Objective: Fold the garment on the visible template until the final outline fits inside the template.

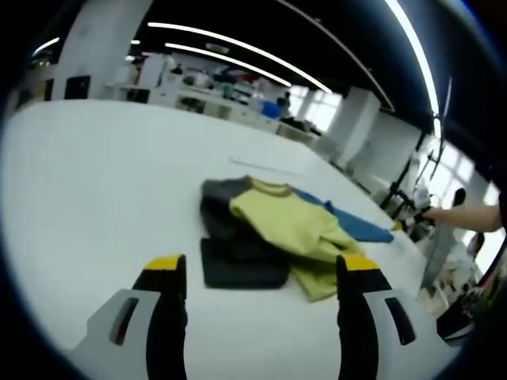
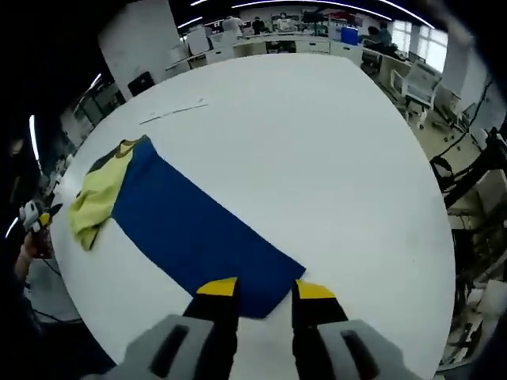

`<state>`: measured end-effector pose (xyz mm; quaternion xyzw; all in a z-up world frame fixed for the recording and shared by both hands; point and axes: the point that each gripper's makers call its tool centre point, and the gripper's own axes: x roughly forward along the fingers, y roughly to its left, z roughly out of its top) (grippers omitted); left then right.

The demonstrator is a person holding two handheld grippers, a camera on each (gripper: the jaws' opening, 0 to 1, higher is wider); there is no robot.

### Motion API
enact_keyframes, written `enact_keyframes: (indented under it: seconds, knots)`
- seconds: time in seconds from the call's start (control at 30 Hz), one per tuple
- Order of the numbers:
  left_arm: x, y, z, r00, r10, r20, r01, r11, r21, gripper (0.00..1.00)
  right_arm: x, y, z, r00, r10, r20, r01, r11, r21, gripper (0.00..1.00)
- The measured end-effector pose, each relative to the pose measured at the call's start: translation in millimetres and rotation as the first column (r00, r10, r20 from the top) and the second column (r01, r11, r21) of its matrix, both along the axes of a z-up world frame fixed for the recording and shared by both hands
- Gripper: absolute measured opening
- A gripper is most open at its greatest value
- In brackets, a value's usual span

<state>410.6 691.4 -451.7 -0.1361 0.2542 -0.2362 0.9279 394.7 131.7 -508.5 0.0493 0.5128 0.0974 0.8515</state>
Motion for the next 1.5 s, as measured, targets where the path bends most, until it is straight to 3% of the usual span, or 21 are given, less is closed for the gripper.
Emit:
enact_keyframes:
  seconds: [0.37, 0.53, 0.6, 1.13, 1.5]
  knots:
    - [-0.7, -1.7, -0.9, 1.000, -0.007, -0.002, 0.007, 1.000, 0.004, 0.73, -12.2, 8.5, -12.4, 0.998, -0.068, -0.016, 0.069, 0.996, 0.061, 0.18]
    - [-0.3, 0.2, -1.0, 1.000, -0.002, -0.002, 0.002, 1.000, 0.007, 0.73, -5.1, 10.5, -10.5, 0.995, -0.100, 0.005, 0.099, 0.991, 0.091, 0.08]
    - [-0.3, 0.9, -1.1, 1.000, 0.000, -0.001, 0.000, 1.000, 0.006, 0.73, -3.3, 9.8, -8.3, 0.996, -0.094, 0.012, 0.093, 0.992, 0.085, 0.00]
    - [-1.2, -0.8, -2.6, 1.000, -0.002, 0.004, 0.002, 1.000, -0.009, 0.73, -9.7, 2.9, 13.4, 0.989, -0.147, 0.024, 0.143, 0.982, 0.119, 0.00]
    - [-4.1, 0.9, -5.4, 1.000, 0.001, 0.000, -0.001, 1.000, -0.016, 0.72, -33.7, 6.1, -5.3, 0.987, -0.156, -0.044, 0.160, 0.981, 0.105, 0.00]
